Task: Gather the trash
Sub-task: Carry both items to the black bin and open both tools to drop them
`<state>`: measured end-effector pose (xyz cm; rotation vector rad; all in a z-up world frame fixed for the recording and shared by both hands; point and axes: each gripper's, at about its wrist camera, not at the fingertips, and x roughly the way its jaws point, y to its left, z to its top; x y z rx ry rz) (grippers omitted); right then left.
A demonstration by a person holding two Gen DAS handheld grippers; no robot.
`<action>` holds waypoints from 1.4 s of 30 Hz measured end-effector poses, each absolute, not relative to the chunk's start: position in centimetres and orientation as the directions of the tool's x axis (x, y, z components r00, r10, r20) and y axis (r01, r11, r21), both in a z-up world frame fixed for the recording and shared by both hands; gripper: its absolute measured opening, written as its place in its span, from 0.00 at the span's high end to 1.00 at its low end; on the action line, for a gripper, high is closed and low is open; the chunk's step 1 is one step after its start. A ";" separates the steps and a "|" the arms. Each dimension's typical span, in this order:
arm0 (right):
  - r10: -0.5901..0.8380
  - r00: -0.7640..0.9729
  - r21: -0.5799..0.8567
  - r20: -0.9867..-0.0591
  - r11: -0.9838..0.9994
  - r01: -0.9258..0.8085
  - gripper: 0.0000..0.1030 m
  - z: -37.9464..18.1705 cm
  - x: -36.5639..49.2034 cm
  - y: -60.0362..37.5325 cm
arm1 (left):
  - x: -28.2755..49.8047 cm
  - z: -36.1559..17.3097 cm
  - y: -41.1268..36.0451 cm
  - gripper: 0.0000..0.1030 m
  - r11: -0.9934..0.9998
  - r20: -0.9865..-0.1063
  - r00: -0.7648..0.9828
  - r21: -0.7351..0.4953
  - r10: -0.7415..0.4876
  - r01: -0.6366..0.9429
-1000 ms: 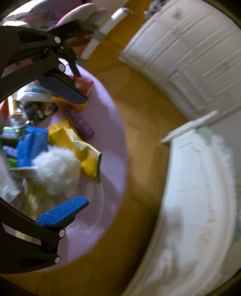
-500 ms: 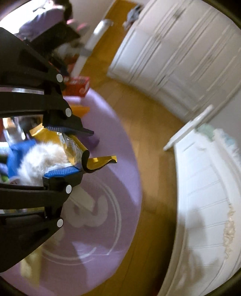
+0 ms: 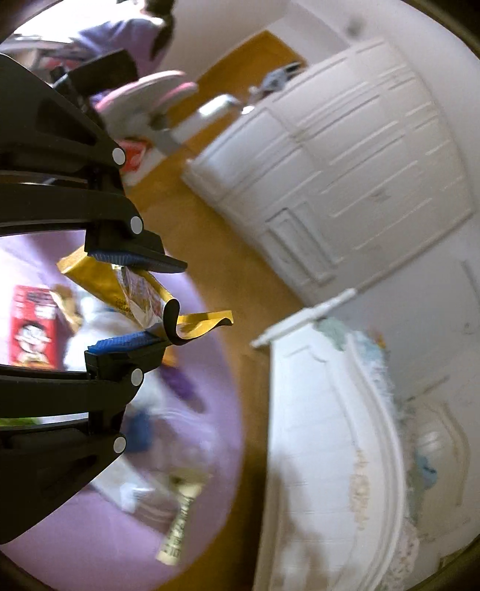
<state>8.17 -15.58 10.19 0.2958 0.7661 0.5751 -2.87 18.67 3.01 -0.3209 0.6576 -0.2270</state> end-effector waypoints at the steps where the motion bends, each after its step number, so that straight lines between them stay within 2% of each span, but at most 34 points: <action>1: 0.584 0.559 0.441 -0.588 0.811 -0.383 0.69 9.4 7.8 -15.0 | -3.9 2.6 19.4 0.47 0.926 -0.564 0.769 -0.368 -0.300 0.091; 3: 0.590 0.531 0.455 -0.608 0.807 -0.376 0.69 8.0 6.9 -14.1 | -5.1 1.8 20.1 0.47 0.921 -0.571 0.764 -0.381 -0.301 0.078; 7: 0.616 0.536 0.465 -0.578 0.788 -0.404 0.69 7.9 4.3 -12.6 | -6.5 1.0 21.2 0.47 0.919 -0.583 0.758 -0.391 -0.294 0.056; 11: 0.673 0.527 0.457 -0.519 0.739 -0.495 0.69 10.1 3.1 -9.6 | -7.2 0.6 22.6 0.47 0.919 -0.575 0.772 -0.393 -0.270 0.028; 15: 0.720 0.463 0.434 -0.517 0.686 -0.584 0.69 12.1 2.6 -3.9 | -7.8 -0.2 25.7 0.47 0.912 -0.580 0.787 -0.406 -0.212 -0.054; 18: 0.713 0.396 0.390 -0.579 0.669 -0.633 0.69 11.3 2.4 2.6 | -8.1 -1.4 28.0 0.47 0.897 -0.588 0.788 -0.429 -0.185 -0.110; 22: 0.621 0.301 0.313 -0.724 0.684 -0.659 0.69 7.0 2.5 11.9 | -7.8 -4.6 29.9 0.47 0.881 -0.623 0.763 -0.444 -0.174 -0.161; 25: 0.512 0.300 0.182 -0.805 0.694 -0.696 0.69 3.6 2.3 18.2 | -7.4 -7.4 30.9 0.47 0.865 -0.658 0.733 -0.456 -0.171 -0.208; 31: 0.408 0.283 0.097 -0.868 0.699 -0.709 0.69 -0.3 3.0 23.2 | -6.2 -10.4 32.1 0.47 0.865 -0.704 0.691 -0.439 -0.163 -0.243; 33: 0.400 0.268 0.104 -0.876 0.700 -0.706 0.61 -1.1 3.1 23.2 | -5.8 -10.7 32.2 0.46 0.870 -0.712 0.683 -0.429 -0.161 -0.243; 35: 0.401 0.265 0.108 -0.877 0.701 -0.705 0.42 -1.6 3.2 23.0 | -5.7 -10.8 31.8 0.44 0.889 -0.720 0.680 -0.392 -0.136 -0.236; 36: 0.408 0.272 0.108 -0.871 0.701 -0.705 0.35 -1.8 3.2 23.1 | -5.9 -10.9 31.7 0.39 0.898 -0.726 0.677 -0.372 -0.123 -0.236; 37: 0.424 0.290 0.111 -0.858 0.704 -0.702 0.26 -1.5 3.2 22.7 | -5.8 -10.7 31.6 0.23 0.905 -0.730 0.675 -0.352 -0.106 -0.238; 38: 0.434 0.299 0.116 -0.850 0.706 -0.698 0.24 -1.3 3.2 22.2 | -5.9 -10.5 31.6 0.15 0.908 -0.727 0.680 -0.341 -0.093 -0.241; 42: 0.530 0.287 0.225 -0.798 0.704 -0.673 0.24 0.0 3.8 19.4 | -6.4 -8.9 31.1 0.14 0.914 -0.695 0.714 -0.339 -0.084 -0.222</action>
